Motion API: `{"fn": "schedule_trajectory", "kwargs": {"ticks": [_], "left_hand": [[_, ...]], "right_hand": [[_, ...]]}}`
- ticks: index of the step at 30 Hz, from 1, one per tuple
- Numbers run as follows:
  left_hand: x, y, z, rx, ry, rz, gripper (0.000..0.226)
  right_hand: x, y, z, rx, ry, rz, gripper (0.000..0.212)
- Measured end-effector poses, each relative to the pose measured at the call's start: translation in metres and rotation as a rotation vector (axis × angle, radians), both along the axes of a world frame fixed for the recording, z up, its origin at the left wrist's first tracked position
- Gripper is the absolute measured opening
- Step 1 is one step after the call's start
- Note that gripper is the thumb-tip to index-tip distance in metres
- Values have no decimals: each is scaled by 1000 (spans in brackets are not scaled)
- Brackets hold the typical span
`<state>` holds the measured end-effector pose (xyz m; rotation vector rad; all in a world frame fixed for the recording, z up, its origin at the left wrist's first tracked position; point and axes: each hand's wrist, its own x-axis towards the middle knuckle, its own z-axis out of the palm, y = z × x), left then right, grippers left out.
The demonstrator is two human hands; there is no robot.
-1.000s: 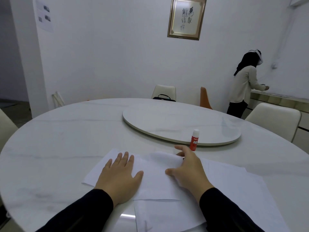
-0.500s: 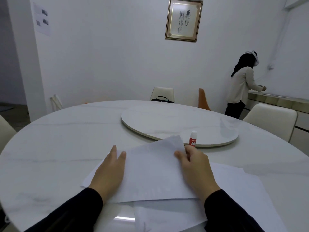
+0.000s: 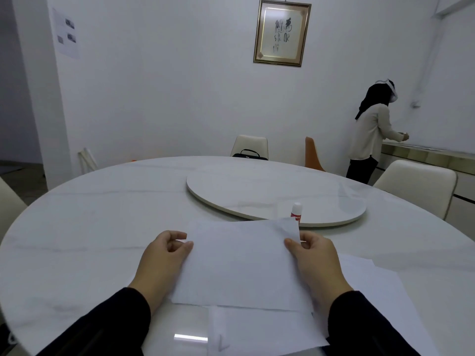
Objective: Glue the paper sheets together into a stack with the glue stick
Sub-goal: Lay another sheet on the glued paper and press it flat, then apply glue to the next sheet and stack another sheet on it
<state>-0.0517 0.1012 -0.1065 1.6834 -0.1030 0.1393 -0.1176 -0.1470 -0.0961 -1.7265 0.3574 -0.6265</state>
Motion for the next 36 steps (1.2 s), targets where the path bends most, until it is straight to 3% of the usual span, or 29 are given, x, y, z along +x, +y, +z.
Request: {"fn": "schedule_trajectory", "kwargs": {"ticks": [5,9,12,17,22,23,26,29,34,36], "left_hand": [[2,-1,0,61,-15,-18,8],[0,-10,4,278,-89,-98,17],[-2,-9,1,461,-160,-150,13],[-11,-6,-1,785,-195,-238,21],[-11,-8,-3,828,-251,-181,24],[-9,-9,-5,839,-252,-176,25],[-6,-10,-8,856,-256,-168,27],[-3,-10,-10,874,-277,-158,31],[-1,-11,-12,892,-244,-187,41],[0,-11,-13,945,-241,-194,49]], "right_hand": [[0,0,2,-58,-50,-65,15],[-6,-14,16,-99,-254,-131,18],[-5,-26,26,42,-413,-256,16],[-7,-66,47,358,-579,-708,14],[3,-104,59,691,-430,-812,63],[9,-108,58,721,-393,-800,64],[31,-114,55,876,-312,-754,40],[49,-118,43,796,-186,-736,37],[51,-118,21,631,72,-467,38],[47,-116,19,511,113,-540,47]]}}
